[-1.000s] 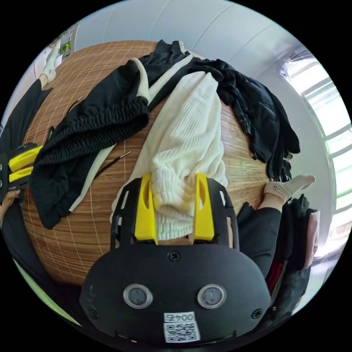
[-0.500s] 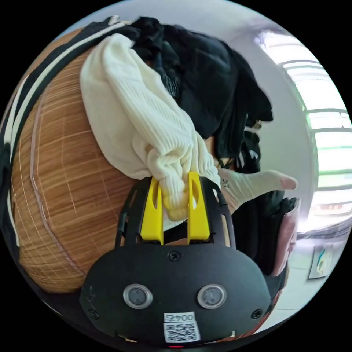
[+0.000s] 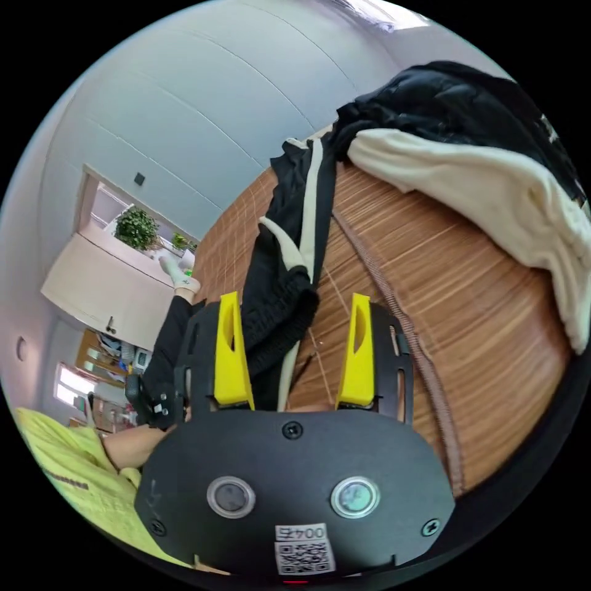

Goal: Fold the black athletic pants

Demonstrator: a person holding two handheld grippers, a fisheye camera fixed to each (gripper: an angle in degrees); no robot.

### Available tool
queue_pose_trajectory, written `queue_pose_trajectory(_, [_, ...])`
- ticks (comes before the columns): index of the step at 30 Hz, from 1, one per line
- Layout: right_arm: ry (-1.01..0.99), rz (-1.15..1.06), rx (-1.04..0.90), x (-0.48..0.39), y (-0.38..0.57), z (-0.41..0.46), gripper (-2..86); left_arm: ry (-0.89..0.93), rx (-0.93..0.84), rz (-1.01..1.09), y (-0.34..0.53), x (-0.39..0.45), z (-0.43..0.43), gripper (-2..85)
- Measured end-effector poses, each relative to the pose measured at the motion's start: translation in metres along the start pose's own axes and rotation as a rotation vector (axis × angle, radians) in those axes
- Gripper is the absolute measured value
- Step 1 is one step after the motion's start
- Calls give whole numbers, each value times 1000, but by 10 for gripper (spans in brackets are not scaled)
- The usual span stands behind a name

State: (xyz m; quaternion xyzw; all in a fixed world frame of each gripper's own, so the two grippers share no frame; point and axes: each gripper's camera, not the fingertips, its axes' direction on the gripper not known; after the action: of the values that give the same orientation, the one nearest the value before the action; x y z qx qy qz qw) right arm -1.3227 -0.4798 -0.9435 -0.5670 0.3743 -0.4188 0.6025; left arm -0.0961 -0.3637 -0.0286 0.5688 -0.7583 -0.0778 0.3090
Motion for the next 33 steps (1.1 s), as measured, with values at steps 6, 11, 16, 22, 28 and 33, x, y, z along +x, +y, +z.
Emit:
queue_pose_trajectory(6, [-25,115,-179,-7,-16,49,54,-44,2,27,1,5,0,55])
queue_pose_trajectory(11, [-11,-411,-81,-103,29,-3,48,-41,-3,20,5,0,-2,53])
queue_pose_trajectory(16, [77,-607,-316,-105,88,-19,49,-52,-12,33,4,0,-1,38])
queue_pose_trajectory(22, [156,-146,-171,-14,122,-59,51,-58,-10,44,10,5,0,17])
queue_pose_trajectory(28, [150,-119,-32,3,114,-88,64,-79,-53,-35,3,4,5,9])
queue_pose_trajectory(33, [119,-106,88,15,117,-115,96,-11,-52,-108,3,-10,8,8])
